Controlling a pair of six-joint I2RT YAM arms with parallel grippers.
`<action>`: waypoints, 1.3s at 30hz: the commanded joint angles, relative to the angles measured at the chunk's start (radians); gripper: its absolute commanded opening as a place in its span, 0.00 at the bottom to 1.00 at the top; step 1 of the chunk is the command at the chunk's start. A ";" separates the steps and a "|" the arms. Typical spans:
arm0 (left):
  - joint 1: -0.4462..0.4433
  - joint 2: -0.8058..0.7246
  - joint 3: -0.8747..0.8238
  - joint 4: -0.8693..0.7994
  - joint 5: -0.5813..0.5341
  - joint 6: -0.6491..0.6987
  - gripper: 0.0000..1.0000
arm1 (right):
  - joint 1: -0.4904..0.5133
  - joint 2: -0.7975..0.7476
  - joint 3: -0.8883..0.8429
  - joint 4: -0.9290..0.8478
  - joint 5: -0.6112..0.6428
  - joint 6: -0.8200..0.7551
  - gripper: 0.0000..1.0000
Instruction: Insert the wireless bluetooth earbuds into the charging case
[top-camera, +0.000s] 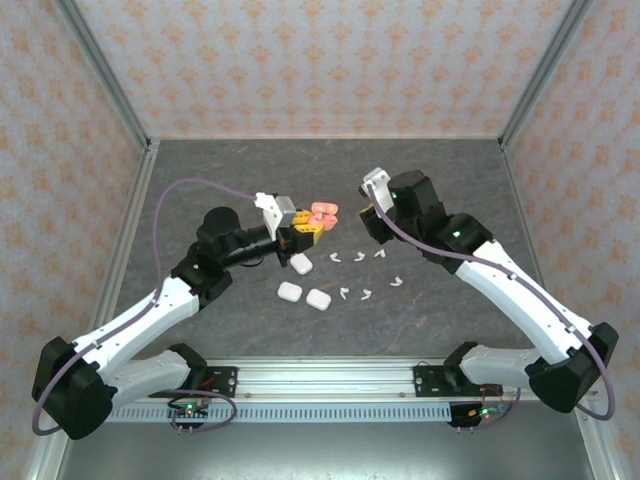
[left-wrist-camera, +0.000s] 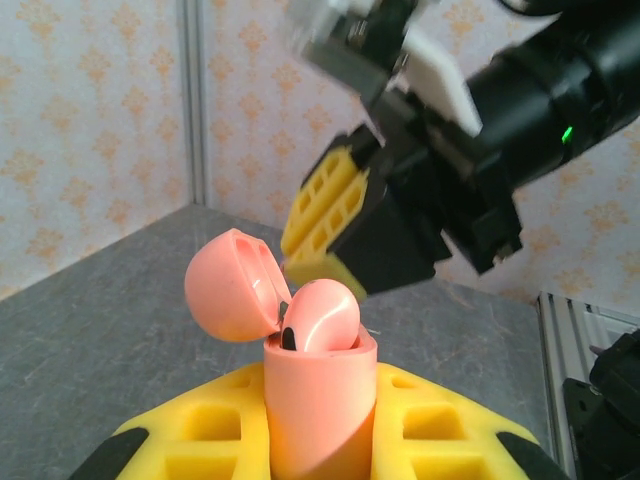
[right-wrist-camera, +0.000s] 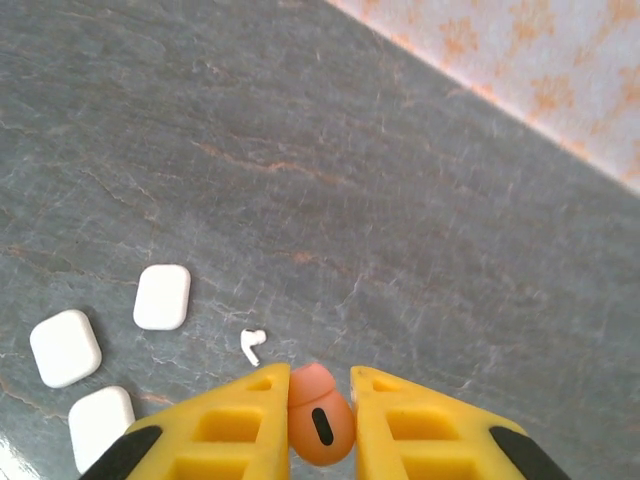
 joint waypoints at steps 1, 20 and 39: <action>-0.007 0.013 0.036 0.049 0.046 0.001 0.00 | 0.022 -0.036 0.072 -0.047 0.022 -0.124 0.18; -0.027 0.036 0.069 0.043 0.057 0.008 0.00 | 0.085 -0.021 0.123 0.069 -0.141 -0.254 0.18; -0.028 0.014 0.067 0.034 0.042 0.014 0.00 | 0.099 -0.003 0.087 0.064 -0.160 -0.248 0.18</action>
